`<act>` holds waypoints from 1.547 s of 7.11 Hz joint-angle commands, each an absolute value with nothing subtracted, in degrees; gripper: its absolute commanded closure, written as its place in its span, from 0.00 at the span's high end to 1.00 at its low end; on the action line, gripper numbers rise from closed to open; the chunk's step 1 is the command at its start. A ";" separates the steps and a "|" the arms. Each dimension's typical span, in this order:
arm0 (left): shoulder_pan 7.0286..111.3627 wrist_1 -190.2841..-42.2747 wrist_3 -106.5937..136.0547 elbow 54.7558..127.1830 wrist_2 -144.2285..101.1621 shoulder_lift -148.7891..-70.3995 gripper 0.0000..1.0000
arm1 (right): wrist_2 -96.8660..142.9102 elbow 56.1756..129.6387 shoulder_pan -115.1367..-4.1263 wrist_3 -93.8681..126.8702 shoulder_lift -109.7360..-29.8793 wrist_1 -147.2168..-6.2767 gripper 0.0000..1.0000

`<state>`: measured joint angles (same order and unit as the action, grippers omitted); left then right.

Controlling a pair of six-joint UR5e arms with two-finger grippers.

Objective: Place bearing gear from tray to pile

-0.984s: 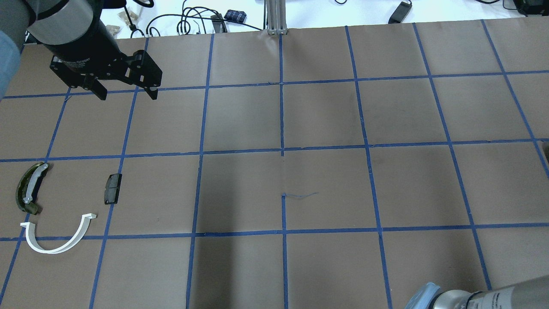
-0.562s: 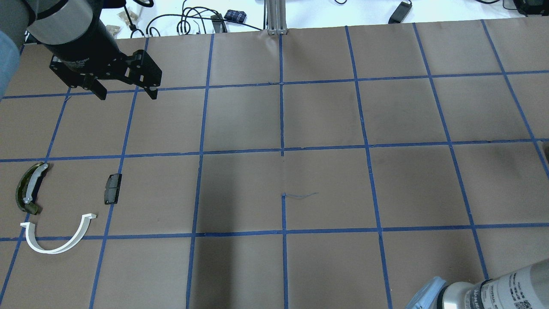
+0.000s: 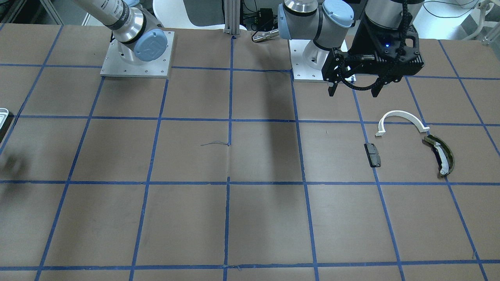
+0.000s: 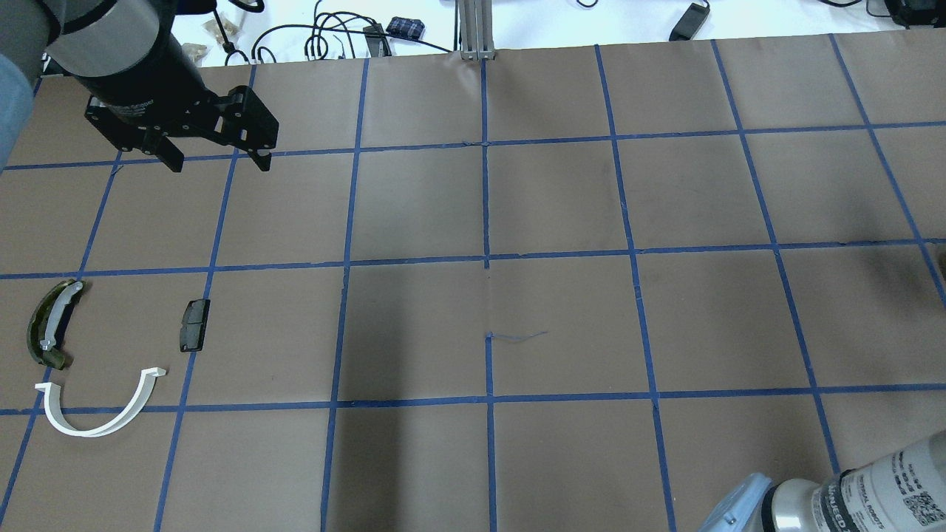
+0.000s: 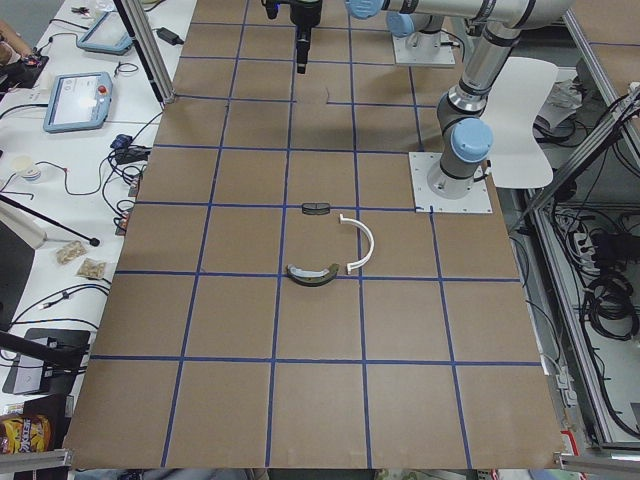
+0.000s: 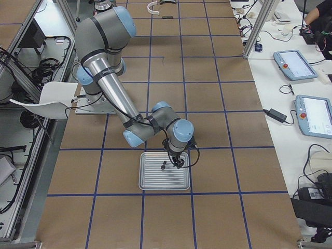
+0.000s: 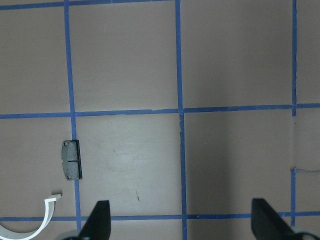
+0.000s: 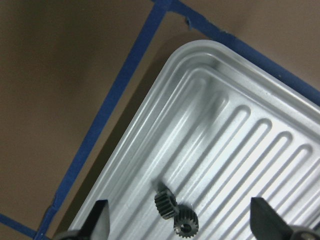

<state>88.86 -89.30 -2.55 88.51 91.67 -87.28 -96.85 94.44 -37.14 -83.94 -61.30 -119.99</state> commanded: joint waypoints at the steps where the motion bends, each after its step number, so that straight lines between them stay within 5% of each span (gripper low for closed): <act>1: 88.86 -89.30 -2.55 88.51 91.67 -87.28 1.00 | -96.94 94.75 -37.09 -84.64 -59.86 -121.02 0.97; 5: 88.86 -89.21 -2.55 88.42 91.67 -87.28 1.00 | -98.52 94.75 -37.00 -86.92 -58.18 -122.78 0.84; 6: 88.86 -89.21 -2.55 88.42 91.67 -87.28 1.00 | -99.22 94.83 -37.00 -87.18 -58.10 -122.70 0.61; 7: 88.86 -89.21 -2.55 88.42 91.67 -87.28 1.00 | -99.32 94.75 -37.00 -87.01 -58.18 -122.70 0.23; 8: 88.86 -89.21 -2.46 88.42 91.67 -87.28 1.00 | -99.75 94.75 -37.00 -86.92 -58.18 -122.52 0.00; 11: 88.77 -89.21 -2.55 88.33 91.67 -87.28 1.00 | -103.52 94.49 -37.00 -86.84 -58.71 -121.64 0.00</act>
<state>88.78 -89.21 -2.52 88.36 91.67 -87.30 -102.23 94.67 -37.00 -86.96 -58.42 -122.00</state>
